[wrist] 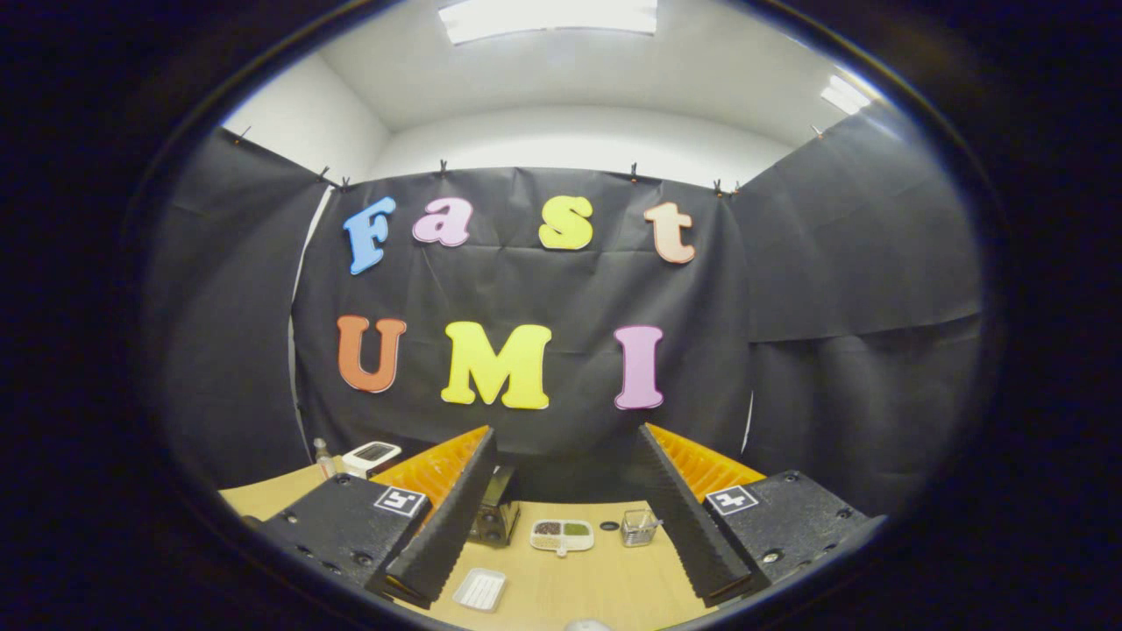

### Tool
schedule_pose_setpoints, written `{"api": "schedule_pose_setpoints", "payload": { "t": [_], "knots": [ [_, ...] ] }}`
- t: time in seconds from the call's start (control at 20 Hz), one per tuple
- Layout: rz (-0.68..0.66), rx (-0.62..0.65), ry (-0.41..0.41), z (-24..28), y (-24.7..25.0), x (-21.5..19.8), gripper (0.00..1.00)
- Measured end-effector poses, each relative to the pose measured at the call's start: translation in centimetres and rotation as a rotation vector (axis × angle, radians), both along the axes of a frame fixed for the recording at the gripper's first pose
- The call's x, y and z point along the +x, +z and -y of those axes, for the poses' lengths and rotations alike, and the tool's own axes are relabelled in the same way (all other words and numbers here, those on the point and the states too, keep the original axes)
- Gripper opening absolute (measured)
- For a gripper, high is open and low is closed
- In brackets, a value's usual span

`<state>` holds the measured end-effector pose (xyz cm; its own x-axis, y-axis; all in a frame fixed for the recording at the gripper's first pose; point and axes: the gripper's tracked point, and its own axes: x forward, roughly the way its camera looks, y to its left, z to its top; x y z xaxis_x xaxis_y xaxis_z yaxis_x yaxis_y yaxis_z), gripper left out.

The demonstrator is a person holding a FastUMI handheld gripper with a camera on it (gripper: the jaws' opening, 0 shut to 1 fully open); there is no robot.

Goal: Open the toaster oven, put the food inside, and close the toaster oven door.

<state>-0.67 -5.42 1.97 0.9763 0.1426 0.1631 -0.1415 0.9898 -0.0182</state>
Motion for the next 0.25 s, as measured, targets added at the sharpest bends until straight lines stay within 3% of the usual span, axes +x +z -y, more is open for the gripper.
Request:
{"api": "schedule_pose_setpoints", "payload": {
  "t": [0.25],
  "knots": [
    [-0.032, 0.01, -0.011, 0.24, -0.96, 0.1, 1.0]
  ]
}}
